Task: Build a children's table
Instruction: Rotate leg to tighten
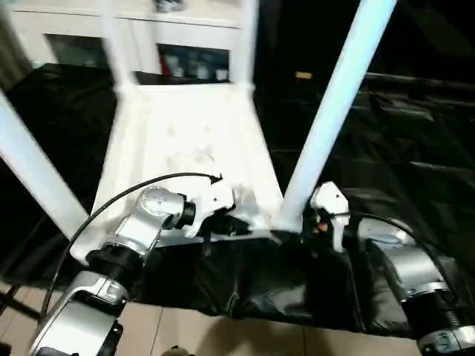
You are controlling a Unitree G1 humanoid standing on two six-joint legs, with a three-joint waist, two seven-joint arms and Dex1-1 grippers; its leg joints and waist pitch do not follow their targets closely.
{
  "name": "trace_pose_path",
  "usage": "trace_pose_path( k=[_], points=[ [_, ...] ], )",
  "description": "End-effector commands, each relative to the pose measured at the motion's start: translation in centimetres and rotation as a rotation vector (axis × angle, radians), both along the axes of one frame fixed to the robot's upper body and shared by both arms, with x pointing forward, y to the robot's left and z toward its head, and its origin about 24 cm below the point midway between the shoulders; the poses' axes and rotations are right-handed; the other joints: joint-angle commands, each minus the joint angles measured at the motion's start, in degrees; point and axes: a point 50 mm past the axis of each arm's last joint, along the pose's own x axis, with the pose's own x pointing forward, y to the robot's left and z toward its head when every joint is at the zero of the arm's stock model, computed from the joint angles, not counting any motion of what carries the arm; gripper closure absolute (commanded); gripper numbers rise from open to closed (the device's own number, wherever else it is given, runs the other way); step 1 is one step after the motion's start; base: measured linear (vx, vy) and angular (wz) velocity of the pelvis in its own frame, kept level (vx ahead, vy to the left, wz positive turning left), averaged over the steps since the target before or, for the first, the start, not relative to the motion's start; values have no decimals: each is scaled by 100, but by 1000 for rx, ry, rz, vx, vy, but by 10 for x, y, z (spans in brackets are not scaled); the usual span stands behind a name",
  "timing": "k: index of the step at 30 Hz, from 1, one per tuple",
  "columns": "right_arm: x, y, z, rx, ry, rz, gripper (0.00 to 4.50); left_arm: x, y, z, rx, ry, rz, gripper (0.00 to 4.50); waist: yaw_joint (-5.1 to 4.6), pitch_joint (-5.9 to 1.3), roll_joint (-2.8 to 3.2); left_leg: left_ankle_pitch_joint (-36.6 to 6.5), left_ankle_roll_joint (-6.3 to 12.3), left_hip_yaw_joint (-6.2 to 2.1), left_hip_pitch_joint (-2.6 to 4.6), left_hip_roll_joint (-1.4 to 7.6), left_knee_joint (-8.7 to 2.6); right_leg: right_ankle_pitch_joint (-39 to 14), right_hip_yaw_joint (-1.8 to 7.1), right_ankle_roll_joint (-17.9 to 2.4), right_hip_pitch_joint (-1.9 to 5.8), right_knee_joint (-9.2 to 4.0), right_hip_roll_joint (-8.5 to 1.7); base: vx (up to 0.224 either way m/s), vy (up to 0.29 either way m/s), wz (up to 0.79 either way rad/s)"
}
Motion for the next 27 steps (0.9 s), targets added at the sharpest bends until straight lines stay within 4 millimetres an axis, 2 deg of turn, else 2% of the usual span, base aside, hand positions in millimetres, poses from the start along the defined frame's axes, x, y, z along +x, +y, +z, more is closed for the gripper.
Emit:
trace_pose_path(
  k=[1, 5, 9, 10, 14, 17, 18, 20, 22, 23, 24, 27],
  points=[
    [-1, 5, 0, 0, 15, 78, 53, -4, -6, -2, 24, 0, -68, 450, -19, -319, 3, -1602, 216, -42, 101, 253, -377, -1349, 228, -1298, 253, -331, -307, 0, 0, 0],
    [2, 8, 2, 16, 14, 89, 53, -2, -4, 0, 20, 6, -72, 450, -20, -328, -9, -1618, 135, -35, 98, 246, -371, -1379, 231, -1269, 250, -322, -305, 0, 0, 0],
    [1, 10, 1, 2, 18, 115, 53, -1, -4, 1, 18, 4, -70, 450, -10, -345, -31, -1392, 200, -23, 84, 237, -346, -1186, 227, -1286, 258, -295, -302, 0, 0, 0],
    [3, 11, 0, 4, 15, 115, 79, 0, -4, 1, 20, 3, -70, 450, -13, -344, -30, -1360, 215, -21, 77, 236, -343, -1166, 226, -1295, 258, -293, -302, 0, 0, 0],
    [4, 14, -2, 5, 13, 129, 111, -1, -4, 1, 4, 17, -68, 450, -6, -341, -28, -1401, 201, -17, 83, 238, -341, -1301, 224, -1294, 250, -305, -311, 0, 0, 0],
    [7, 19, -3, 29, 13, 104, 134, -1, -4, 0, 1, 26, -65, 450, -19, -344, -11, -1436, 166, -20, 84, 238, -348, -1286, 220, -1295, 253, -302, -300, 0, 0, 0],
    [7, 19, -3, 32, 14, 99, 142, -1, -4, 0, -2, 33, -63, 450, -21, -341, 13, -1445, 157, -24, 83, 238, -352, -1281, 220, -1297, 254, -301, -296, 0, 0, 0],
    [7, 20, -4, 33, 14, 95, 161, -1, -3, 0, -6, 37, -58, 450, -30, -343, 5, -1464, 157, -20, 88, 238, -350, -1251, 220, -1306, 251, -301, -291, 0, 0, 0],
    [7, 21, -5, 36, 15, 89, 166, 0, -2, 0, -10, 42, -45, 450, -38, -340, 14, -1483, 151, -23, 84, 235, -355, -1271, 217, -1306, 255, -302, -291, 0, 0, 0],
    [6, 22, -6, 39, 14, 86, 170, 1, -1, -1, -9, 44, -35, 450, -48, -339, -13, -1511, 149, -17, 79, 229, -352, -1320, 216, -1298, 255, -310, -290, 0, 0, 0],
    [6, 22, -7, 42, 11, 79, 172, 2, 0, -1, -12, 45, -23, 450, -49, -336, -10, -1537, 141, -21, 82, 231, -354, -1394, 218, -1284, 252, -312, -296, 0, 0, 0],
    [4, 26, -10, 56, 6, 61, 176, 4, 2, -1, -16, 55, 23, 450, -60, -311, -13, -1721, 96, -31, 88, 233, -367, -1781, 225, -1191, 226, -351, -307, 0, 0, 0]
  ],
)
